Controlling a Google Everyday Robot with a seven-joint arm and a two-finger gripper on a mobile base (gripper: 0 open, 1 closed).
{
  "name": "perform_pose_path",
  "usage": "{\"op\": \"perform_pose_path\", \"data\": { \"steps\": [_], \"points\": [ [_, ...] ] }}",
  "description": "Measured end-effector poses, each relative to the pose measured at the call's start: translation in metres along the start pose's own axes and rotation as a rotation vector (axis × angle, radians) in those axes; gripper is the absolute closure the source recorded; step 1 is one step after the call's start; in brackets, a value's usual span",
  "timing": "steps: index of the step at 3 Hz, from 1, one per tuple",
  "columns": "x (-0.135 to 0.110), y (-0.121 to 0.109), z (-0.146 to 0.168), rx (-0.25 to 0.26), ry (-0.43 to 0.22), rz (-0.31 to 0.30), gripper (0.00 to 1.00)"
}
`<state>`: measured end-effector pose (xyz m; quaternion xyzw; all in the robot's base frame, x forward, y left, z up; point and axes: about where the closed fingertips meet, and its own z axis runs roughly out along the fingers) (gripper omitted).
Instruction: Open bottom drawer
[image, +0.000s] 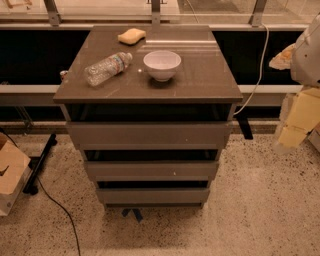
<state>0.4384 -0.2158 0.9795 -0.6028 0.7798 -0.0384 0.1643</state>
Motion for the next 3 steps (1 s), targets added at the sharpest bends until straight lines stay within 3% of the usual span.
{"op": "perform_pose_path", "data": {
  "steps": [1, 3],
  "points": [
    [-0.001, 0.0, -0.001, 0.008, -0.002, -0.001, 0.0],
    [-0.006, -0.007, 0.009, 0.097, -0.085, -0.02, 0.0]
  ]
}}
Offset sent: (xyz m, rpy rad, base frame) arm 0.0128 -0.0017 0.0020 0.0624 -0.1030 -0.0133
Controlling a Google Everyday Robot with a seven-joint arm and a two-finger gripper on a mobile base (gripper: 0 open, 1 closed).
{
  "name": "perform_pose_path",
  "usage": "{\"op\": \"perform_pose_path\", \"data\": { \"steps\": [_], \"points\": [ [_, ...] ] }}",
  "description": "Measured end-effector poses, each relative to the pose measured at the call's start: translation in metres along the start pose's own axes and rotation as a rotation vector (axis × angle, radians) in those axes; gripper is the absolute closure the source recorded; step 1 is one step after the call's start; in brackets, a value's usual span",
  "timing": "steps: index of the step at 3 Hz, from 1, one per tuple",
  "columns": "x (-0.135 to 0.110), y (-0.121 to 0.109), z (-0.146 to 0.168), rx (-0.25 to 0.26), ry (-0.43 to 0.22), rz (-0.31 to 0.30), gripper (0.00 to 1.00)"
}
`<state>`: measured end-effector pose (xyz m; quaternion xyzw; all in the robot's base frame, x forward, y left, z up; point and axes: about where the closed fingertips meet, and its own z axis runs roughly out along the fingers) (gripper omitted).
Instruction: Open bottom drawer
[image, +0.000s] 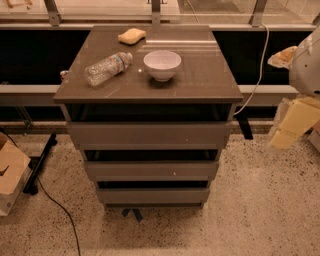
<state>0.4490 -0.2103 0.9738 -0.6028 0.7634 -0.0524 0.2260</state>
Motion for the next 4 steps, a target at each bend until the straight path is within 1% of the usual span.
{"op": "perform_pose_path", "data": {
  "steps": [1, 2, 3, 4],
  "points": [
    [-0.001, -0.003, 0.029, 0.042, -0.033, -0.031, 0.0],
    [0.004, -0.006, 0.067, 0.041, -0.054, -0.044, 0.0],
    [0.02, -0.004, 0.104, 0.018, -0.054, -0.031, 0.0],
    [0.042, 0.001, 0.139, -0.008, -0.034, -0.015, 0.0]
  ]
}}
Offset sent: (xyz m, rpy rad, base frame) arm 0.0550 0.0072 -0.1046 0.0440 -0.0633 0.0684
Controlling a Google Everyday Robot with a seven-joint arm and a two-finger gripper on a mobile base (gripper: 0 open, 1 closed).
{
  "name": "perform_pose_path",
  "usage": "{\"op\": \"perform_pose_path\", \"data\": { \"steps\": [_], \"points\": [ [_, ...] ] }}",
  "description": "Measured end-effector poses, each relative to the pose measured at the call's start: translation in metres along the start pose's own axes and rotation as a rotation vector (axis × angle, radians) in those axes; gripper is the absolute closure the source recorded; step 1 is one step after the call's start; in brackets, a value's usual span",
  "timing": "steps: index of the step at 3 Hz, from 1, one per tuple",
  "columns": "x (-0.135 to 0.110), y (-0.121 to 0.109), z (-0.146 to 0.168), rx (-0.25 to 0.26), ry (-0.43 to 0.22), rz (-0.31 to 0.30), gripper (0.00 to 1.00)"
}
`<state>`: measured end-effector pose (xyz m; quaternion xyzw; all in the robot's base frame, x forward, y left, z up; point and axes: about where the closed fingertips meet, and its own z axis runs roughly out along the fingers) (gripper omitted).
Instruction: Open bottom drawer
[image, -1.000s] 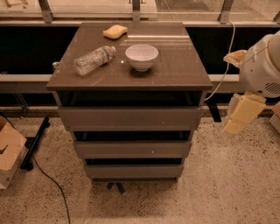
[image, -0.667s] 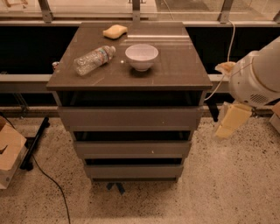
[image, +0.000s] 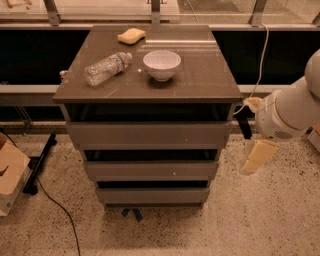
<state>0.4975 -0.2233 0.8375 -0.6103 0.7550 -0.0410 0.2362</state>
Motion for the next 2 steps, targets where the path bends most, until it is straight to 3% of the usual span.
{"op": "perform_pose_path", "data": {
  "steps": [2],
  "points": [
    [-0.006, 0.0036, 0.008, -0.008, 0.032, -0.036, 0.0]
  ]
}}
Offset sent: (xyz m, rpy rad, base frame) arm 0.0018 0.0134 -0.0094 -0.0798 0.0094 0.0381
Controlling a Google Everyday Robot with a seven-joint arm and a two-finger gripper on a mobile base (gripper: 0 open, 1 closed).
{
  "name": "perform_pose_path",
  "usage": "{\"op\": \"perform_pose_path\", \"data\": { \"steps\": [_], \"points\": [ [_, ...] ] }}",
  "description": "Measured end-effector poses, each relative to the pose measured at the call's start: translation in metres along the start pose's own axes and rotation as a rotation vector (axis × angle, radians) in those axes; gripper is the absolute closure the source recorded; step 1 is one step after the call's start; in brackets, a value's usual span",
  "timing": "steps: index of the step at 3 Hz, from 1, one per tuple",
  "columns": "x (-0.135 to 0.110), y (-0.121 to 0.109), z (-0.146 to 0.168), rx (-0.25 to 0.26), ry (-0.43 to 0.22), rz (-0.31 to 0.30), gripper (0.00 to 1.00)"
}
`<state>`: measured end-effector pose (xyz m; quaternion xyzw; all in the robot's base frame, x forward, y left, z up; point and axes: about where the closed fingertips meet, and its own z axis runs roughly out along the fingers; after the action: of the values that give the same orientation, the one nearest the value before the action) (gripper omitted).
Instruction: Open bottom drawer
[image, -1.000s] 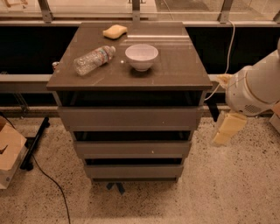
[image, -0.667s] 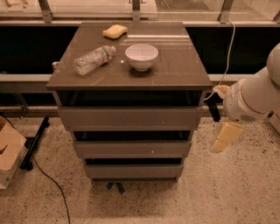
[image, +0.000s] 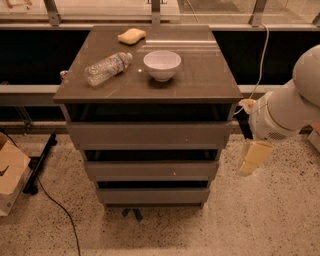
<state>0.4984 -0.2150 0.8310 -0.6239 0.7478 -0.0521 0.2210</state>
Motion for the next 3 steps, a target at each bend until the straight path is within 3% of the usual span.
{"op": "perform_pose_path", "data": {
  "steps": [2, 3],
  "points": [
    [-0.003, 0.03, 0.069, -0.058, -0.019, -0.035, 0.0],
    [0.001, 0.053, 0.12, -0.083, -0.054, -0.014, 0.0]
  ]
}}
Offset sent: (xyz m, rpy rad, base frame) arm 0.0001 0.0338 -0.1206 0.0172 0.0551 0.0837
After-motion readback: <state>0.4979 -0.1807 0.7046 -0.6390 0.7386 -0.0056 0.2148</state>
